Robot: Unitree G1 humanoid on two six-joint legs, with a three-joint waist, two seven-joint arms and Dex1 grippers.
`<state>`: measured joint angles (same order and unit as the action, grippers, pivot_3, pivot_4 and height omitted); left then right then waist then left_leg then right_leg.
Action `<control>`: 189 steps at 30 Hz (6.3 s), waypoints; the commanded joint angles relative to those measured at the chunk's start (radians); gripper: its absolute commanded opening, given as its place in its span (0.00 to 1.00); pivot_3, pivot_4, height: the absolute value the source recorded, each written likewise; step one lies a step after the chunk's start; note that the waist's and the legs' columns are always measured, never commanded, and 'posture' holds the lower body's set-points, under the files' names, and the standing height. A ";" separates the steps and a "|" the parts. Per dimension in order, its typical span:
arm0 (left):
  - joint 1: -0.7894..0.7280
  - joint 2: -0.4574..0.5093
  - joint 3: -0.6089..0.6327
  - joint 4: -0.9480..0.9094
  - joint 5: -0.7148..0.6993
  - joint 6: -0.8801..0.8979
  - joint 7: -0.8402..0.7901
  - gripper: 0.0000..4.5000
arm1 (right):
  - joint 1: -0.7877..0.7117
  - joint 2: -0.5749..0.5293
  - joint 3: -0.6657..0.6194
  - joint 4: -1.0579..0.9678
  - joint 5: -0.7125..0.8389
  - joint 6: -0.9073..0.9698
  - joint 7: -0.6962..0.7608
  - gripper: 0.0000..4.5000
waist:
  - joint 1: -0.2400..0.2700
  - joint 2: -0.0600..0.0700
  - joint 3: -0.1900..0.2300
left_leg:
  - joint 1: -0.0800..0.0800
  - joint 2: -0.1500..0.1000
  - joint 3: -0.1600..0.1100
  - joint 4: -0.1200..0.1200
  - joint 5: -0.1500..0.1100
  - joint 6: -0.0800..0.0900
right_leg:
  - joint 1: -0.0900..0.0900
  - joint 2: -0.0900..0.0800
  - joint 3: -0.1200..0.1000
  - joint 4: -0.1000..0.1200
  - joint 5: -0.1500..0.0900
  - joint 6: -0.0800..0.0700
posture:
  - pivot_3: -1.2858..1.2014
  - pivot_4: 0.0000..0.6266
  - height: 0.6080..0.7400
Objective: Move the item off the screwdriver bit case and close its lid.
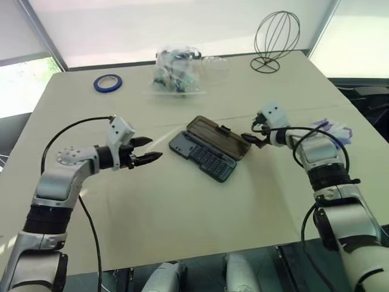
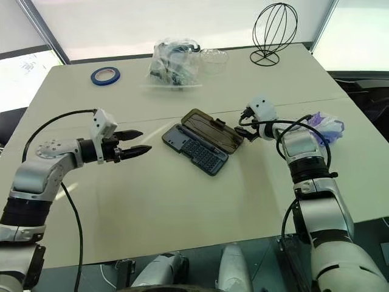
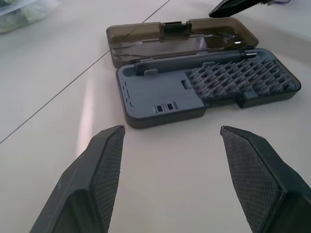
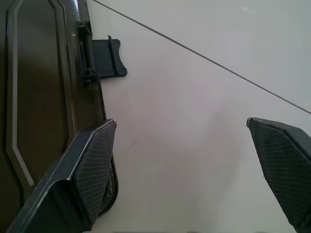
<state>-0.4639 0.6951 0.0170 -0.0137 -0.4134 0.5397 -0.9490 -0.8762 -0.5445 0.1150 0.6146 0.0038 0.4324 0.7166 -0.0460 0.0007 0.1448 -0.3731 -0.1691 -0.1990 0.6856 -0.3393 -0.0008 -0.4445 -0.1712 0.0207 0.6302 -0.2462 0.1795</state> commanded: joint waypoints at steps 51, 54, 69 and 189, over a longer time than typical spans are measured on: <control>0.188 -0.024 -0.010 -0.209 -0.010 0.019 0.032 0.73 | -0.128 0.037 0.279 0.186 -0.303 -0.881 0.334 0.57 | -0.022 0.000 -0.001 | 0.002 0.005 0.001 -0.002 -0.002 -0.003 | -0.001 0.005 -0.001 0.000 0.001 -0.002 | 0.52 0.24 1.00; 0.173 -0.032 -0.013 -0.196 -0.006 0.010 0.033 0.73 | -0.132 0.023 0.264 0.169 -0.309 -0.860 0.305 0.90 | -0.021 0.000 -0.001 | 0.002 0.005 0.001 -0.002 -0.002 -0.003 | -0.001 0.005 -0.001 0.000 0.001 -0.002 | 0.52 0.24 1.00; 0.200 -0.032 -0.047 -0.420 -0.190 0.147 -0.017 0.20 | 0.207 -0.175 -0.109 -0.657 0.132 -0.015 0.356 0.92 | 0.010 0.000 -0.001 | 0.001 0.005 0.003 0.001 -0.002 -0.003 | -0.001 0.004 0.000 0.000 0.001 -0.002 | 0.52 0.24 1.00; 0.182 -0.224 -0.295 -0.042 0.236 -0.219 0.098 0.00 | -0.290 0.252 0.282 0.704 -0.372 -0.441 0.496 0.01 | 0.010 0.004 -0.022 | 0.024 0.010 0.008 -0.004 -0.005 -0.006 | 0.014 0.008 0.000 -0.001 0.003 -0.006 | 0.52 0.24 1.00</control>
<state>-0.3038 0.4592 -0.2783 -0.0541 -0.1972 0.3000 -0.8592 -1.2337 -0.3047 0.3410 1.2720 -0.3123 0.0131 1.1736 -0.0359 0.0047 0.1231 -0.3460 -0.1590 -0.1909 0.6807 -0.3443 -0.0068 -0.4284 -0.1628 0.0210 0.6293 -0.2432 0.1739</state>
